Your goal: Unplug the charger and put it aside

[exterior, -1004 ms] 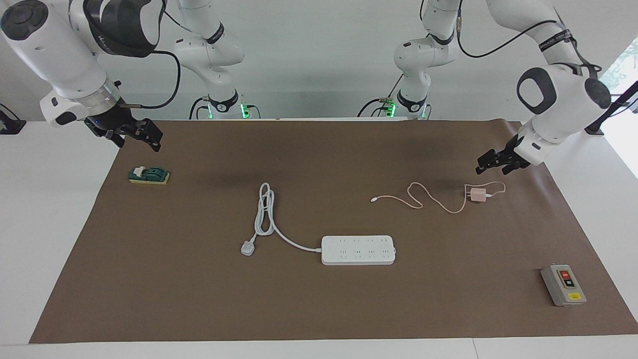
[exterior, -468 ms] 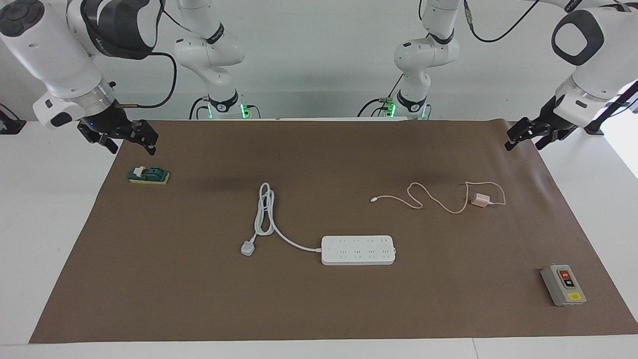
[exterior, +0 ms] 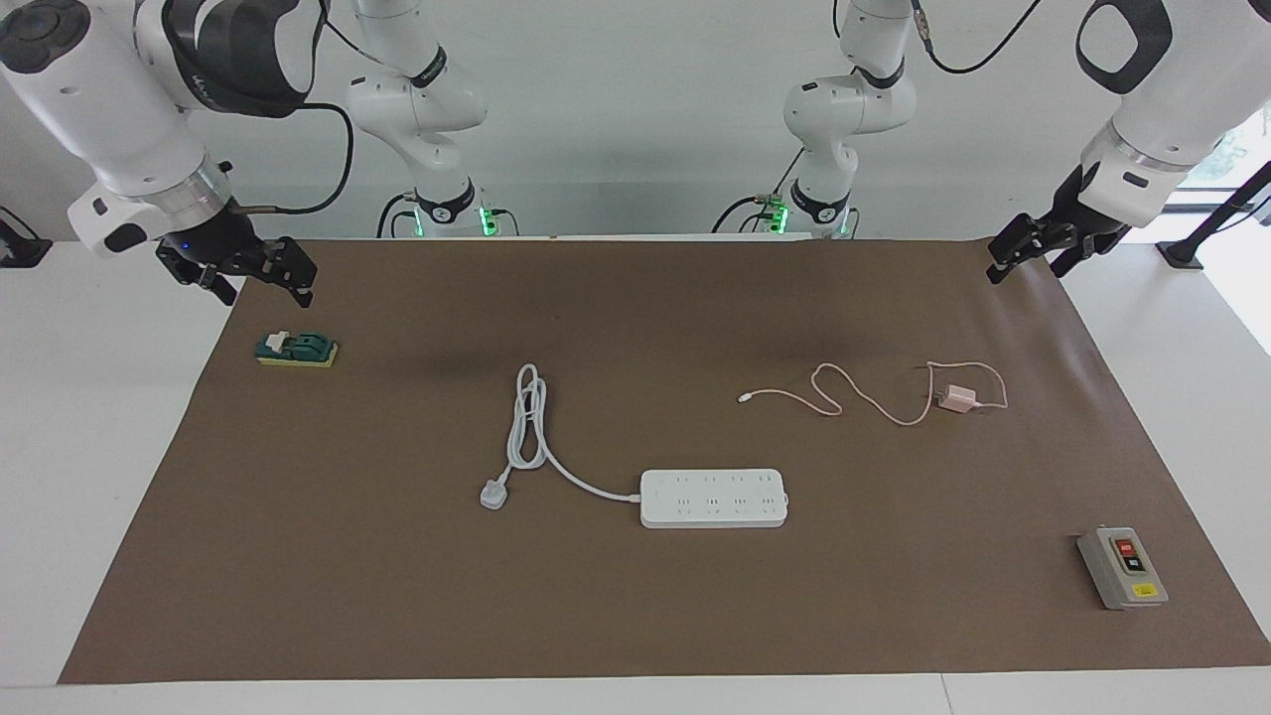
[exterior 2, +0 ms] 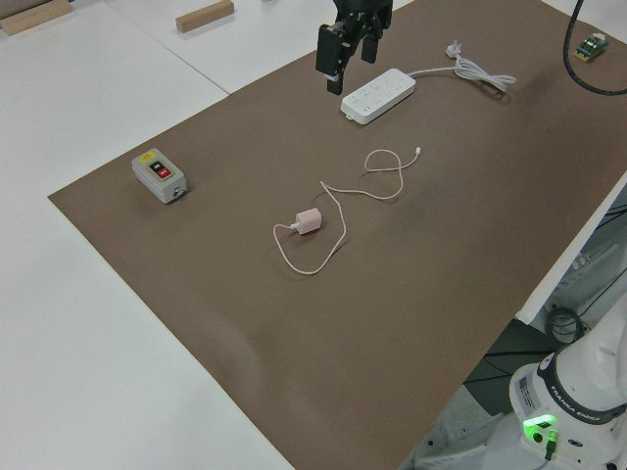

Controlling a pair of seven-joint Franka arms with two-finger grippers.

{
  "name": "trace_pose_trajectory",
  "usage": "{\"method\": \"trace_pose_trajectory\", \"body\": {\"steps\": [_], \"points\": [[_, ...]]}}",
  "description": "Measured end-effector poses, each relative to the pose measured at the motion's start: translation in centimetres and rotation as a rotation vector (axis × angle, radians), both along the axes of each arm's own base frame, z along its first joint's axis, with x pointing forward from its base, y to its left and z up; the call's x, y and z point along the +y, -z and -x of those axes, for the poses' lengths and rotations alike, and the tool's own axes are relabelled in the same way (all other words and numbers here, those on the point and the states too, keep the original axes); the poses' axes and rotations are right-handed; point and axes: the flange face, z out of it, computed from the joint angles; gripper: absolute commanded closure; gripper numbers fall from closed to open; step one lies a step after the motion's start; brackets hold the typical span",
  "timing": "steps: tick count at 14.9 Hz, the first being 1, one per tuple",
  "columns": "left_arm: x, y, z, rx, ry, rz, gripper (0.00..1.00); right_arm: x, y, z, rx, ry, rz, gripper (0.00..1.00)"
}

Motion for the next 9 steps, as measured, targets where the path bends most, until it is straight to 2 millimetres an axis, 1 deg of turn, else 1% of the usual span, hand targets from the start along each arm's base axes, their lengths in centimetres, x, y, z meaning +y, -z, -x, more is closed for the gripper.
{"method": "trace_pose_trajectory", "body": {"steps": [2, 3, 5, 7, 9], "points": [[-0.2, -0.3, 0.2, -0.003, 0.019, -0.038, 0.0, 0.1, 0.0, 0.0, -0.001, -0.006, 0.0, 0.0], [-0.7, -0.2, 0.1, -0.002, 0.031, -0.047, 0.0, 0.1, 0.0, 0.0, -0.001, -0.009, 0.001, 0.0], [-2.6, 0.2, 0.1, 0.004, 0.069, -0.052, 0.0, 0.2, 0.0, 0.0, 0.005, -0.013, 0.0, 0.0], [-4.8, 1.2, 0.1, 0.017, 0.109, -0.054, 0.0, 0.2, -0.1, 0.2, 0.016, -0.025, 0.0, 0.0], [-6.4, 1.9, 0.2, 0.022, 0.14, -0.055, 0.0, 0.2, -0.1, 0.2, 0.018, -0.051, -0.002, 0.0]]}}
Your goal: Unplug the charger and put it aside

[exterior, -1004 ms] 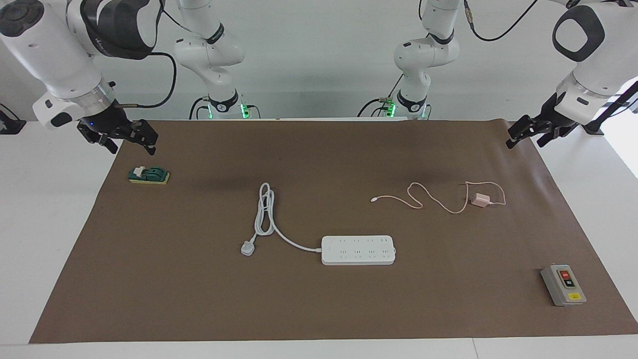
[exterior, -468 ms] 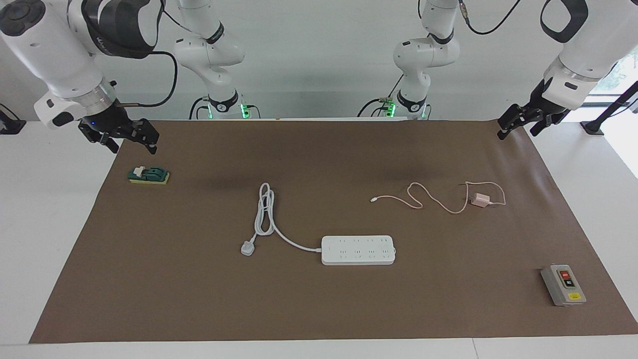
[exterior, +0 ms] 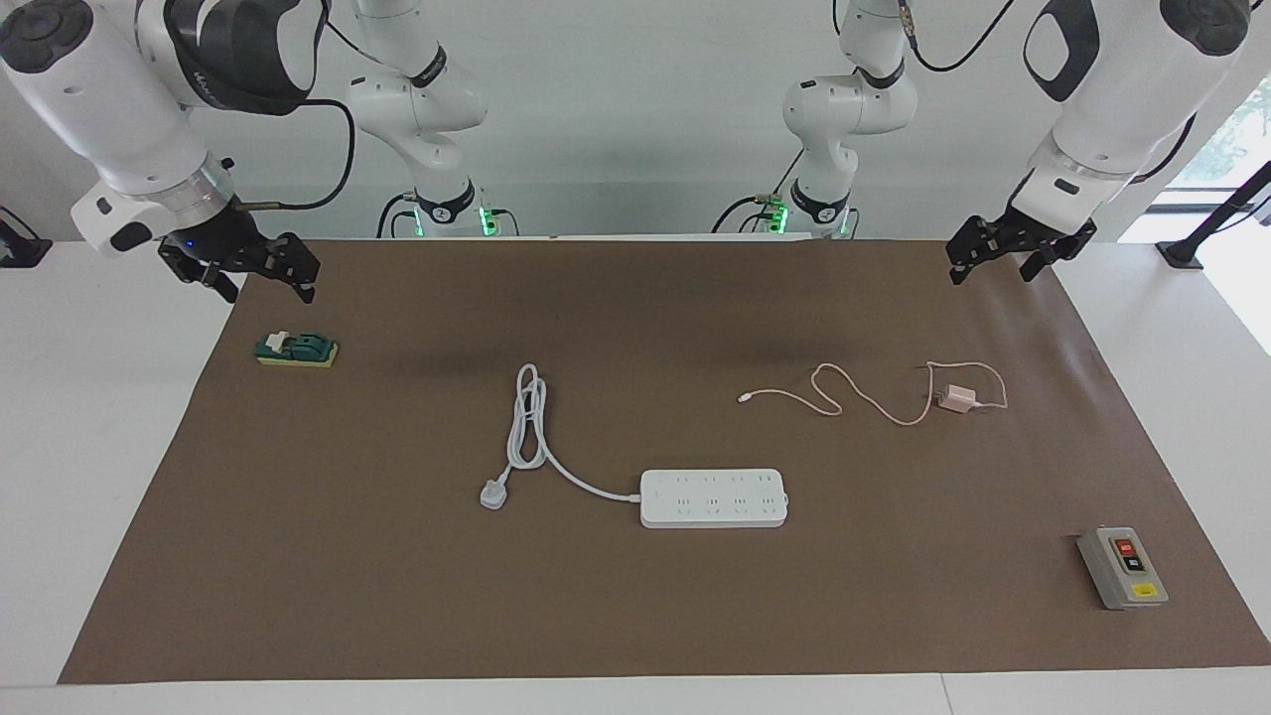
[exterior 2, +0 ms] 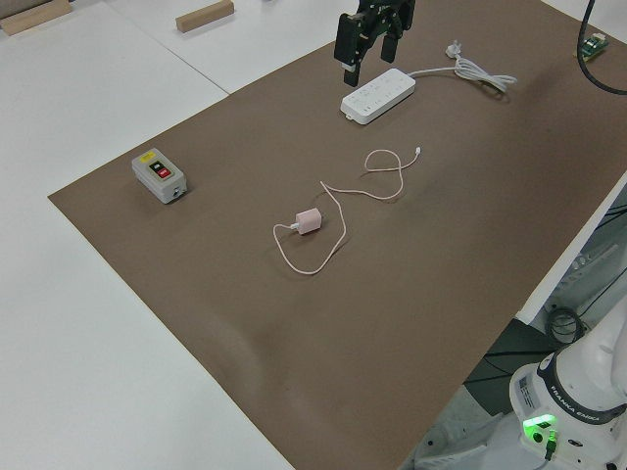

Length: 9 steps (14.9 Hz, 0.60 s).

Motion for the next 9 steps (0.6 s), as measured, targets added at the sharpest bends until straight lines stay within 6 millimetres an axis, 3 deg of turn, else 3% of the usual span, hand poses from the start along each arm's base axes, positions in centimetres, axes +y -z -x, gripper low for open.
{"method": "trace_pose_trajectory", "body": {"steps": [3, 9], "points": [[-1.05, 0.21, 0.1, 0.003, 0.02, -0.001, 0.0, 0.0, -0.13, -0.14, -0.012, 0.001, 0.002, 0.0], [-0.99, -0.38, 0.08, -0.023, 0.055, 0.002, 0.0, 0.44, -0.35, -0.71, -0.053, 0.008, -0.004, 0.0]]}}
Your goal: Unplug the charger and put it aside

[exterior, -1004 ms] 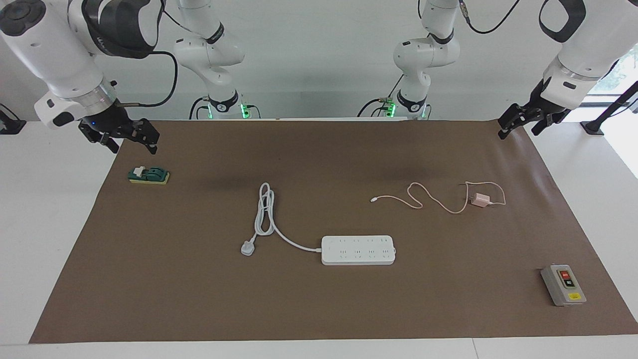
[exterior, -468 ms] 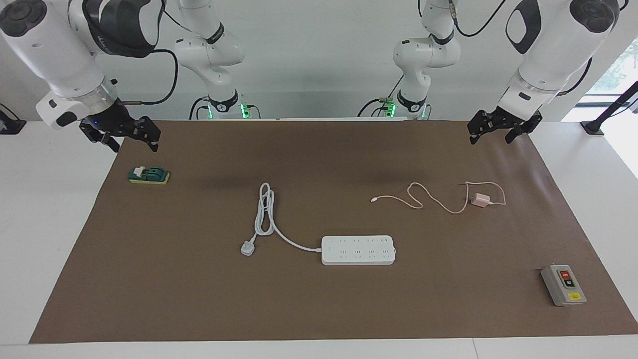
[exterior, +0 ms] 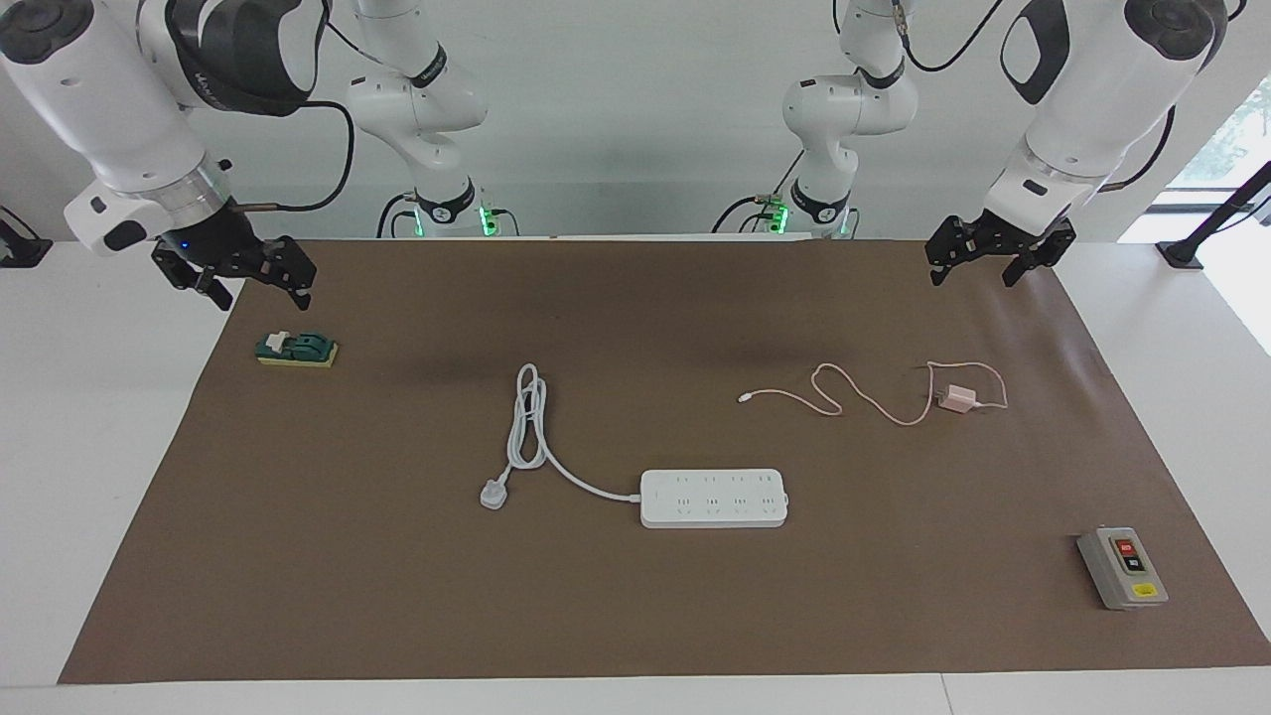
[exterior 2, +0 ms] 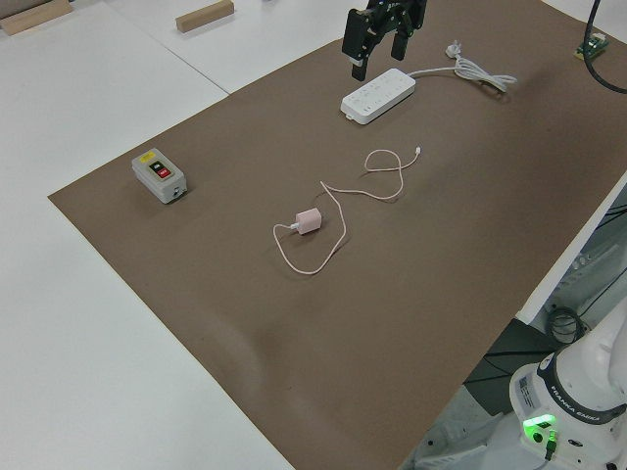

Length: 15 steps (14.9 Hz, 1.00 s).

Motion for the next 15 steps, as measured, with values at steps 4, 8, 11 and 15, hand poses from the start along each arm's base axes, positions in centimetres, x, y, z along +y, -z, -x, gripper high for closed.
{"method": "trace_pose_trajectory", "body": {"steps": [4, 8, 11, 15], "points": [[0.09, -0.14, -0.06, -0.009, -0.025, 0.0, 0.0, 0.75, 0.03, -0.05, 0.002, 0.019, -0.012, 0.0], [0.08, -0.18, -0.08, -0.012, -0.032, 0.0, 0.0, 0.65, 0.02, -0.02, 0.003, 0.021, -0.013, 0.0], [0.08, -0.18, -0.08, -0.012, -0.034, 0.0, 0.0, 0.71, -0.04, 0.0, 0.002, 0.02, -0.013, 0.0], [0.08, -0.18, -0.08, -0.012, -0.035, 0.0, 0.0, 0.86, -0.37, 0.16, -0.002, 0.017, -0.015, 0.0]]}}
